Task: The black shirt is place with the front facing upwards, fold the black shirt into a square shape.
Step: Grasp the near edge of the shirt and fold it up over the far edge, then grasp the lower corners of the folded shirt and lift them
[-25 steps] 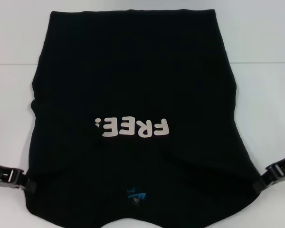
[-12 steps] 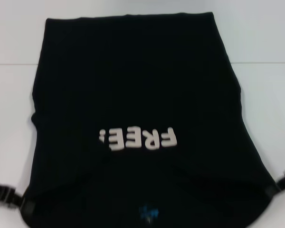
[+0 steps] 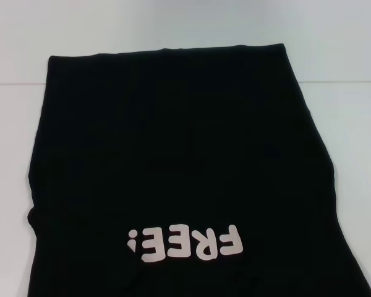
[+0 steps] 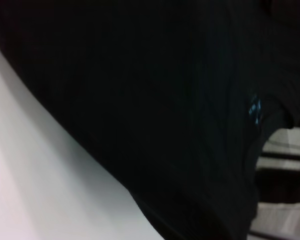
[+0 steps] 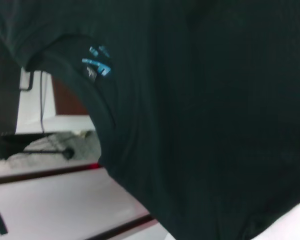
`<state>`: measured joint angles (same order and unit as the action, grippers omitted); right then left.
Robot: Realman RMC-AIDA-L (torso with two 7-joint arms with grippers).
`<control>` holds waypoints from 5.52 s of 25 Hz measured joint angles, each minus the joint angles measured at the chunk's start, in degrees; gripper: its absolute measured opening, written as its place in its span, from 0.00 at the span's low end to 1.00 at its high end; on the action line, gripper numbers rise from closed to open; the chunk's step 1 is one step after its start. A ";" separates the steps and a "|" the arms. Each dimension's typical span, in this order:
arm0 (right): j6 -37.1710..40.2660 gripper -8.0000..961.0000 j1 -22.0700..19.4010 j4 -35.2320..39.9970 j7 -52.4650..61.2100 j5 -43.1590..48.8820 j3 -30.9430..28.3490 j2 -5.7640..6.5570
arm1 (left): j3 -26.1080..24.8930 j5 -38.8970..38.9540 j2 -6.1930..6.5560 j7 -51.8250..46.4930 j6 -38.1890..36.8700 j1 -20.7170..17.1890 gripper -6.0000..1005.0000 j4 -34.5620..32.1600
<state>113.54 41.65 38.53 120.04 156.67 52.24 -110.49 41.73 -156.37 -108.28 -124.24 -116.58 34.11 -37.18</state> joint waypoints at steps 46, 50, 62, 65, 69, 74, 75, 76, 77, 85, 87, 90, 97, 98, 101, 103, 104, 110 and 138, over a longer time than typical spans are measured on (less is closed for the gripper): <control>-55.77 0.04 -0.18 -13.47 -10.30 -43.79 -31.03 -6.45 | -38.49 35.02 -6.33 15.11 54.62 4.92 0.04 13.70; -62.60 0.04 0.63 -13.48 -11.58 -43.94 -28.20 -7.64 | -37.80 35.36 -8.00 17.92 58.18 5.52 0.05 13.71; -67.08 0.34 1.53 -13.97 -14.78 -43.98 -25.15 -7.78 | -37.78 35.92 -9.09 19.69 60.52 5.15 0.25 13.55; -62.93 0.41 0.47 -12.98 -15.06 -44.11 -25.54 -7.13 | -37.63 36.05 -8.30 19.63 55.73 3.55 0.39 12.95; -51.90 0.50 -1.56 -11.59 -19.01 -44.19 -25.17 -5.57 | -35.36 35.51 -5.23 18.82 44.47 0.78 0.55 12.84; -37.94 0.64 -3.84 -11.33 -29.17 -41.77 -21.85 -4.00 | -24.84 35.10 -1.40 11.55 35.57 -2.57 0.69 10.93; -36.07 0.68 -4.20 -11.34 -31.17 -41.18 -20.82 -3.94 | -23.00 34.66 -1.25 10.36 35.15 -3.05 0.69 9.83; -34.24 0.72 -4.73 -11.31 -34.04 -40.39 -19.37 -4.10 | -21.79 34.26 -1.23 9.68 35.00 -3.43 0.69 8.93; -33.05 0.76 -5.14 -11.31 -36.43 -39.83 -18.22 -4.38 | -20.48 33.24 -1.33 8.86 35.00 -3.82 0.69 7.51; -31.24 0.87 -8.06 -12.08 -49.54 -38.51 -13.56 -8.96 | -17.71 28.47 -1.96 9.31 38.46 -4.13 0.69 5.55; -31.52 0.86 -8.19 -13.08 -50.71 -38.50 -12.46 -9.18 | -17.07 27.54 -2.05 8.83 40.43 -4.12 0.69 5.54; -31.69 0.87 -8.25 -14.14 -51.40 -38.48 -12.00 -9.21 | -16.85 25.97 -2.15 8.30 42.47 -4.04 0.71 5.54; -31.89 0.87 -8.02 -14.74 -51.42 -38.46 -11.90 -9.21 | -16.67 24.01 -2.23 7.61 44.61 -4.14 0.81 5.60; -31.92 0.87 -8.00 -14.74 -51.38 -38.46 -11.90 -9.21 | -16.63 23.75 -2.23 7.47 44.54 -4.10 0.81 5.62; -31.96 0.87 -7.91 -14.76 -51.26 -38.46 -11.90 -9.21 | -16.46 23.03 -2.24 7.36 44.35 -3.98 0.81 5.72; -31.94 0.87 -7.81 -14.79 -51.21 -38.46 -11.89 -9.21 | -16.28 22.80 -2.32 7.35 44.59 -3.93 0.81 5.83; -31.94 0.87 -7.81 -14.79 -51.21 -38.46 -11.89 -9.21 | -16.20 22.79 -2.36 7.35 44.66 -3.93 0.81 5.86; -31.53 0.87 -7.79 -14.80 -51.13 -38.48 -11.90 -9.21 | -16.07 22.77 -2.73 7.34 45.02 -3.93 0.80 5.75; -31.45 0.86 -8.06 -14.80 -51.11 -38.82 -12.38 -9.21 | -8.76 20.96 -2.91 2.11 44.12 -2.64 0.18 4.29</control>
<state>82.09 33.60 23.73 68.93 117.86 39.86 -119.71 32.97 -135.40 -111.18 -122.13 -72.46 31.47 -32.89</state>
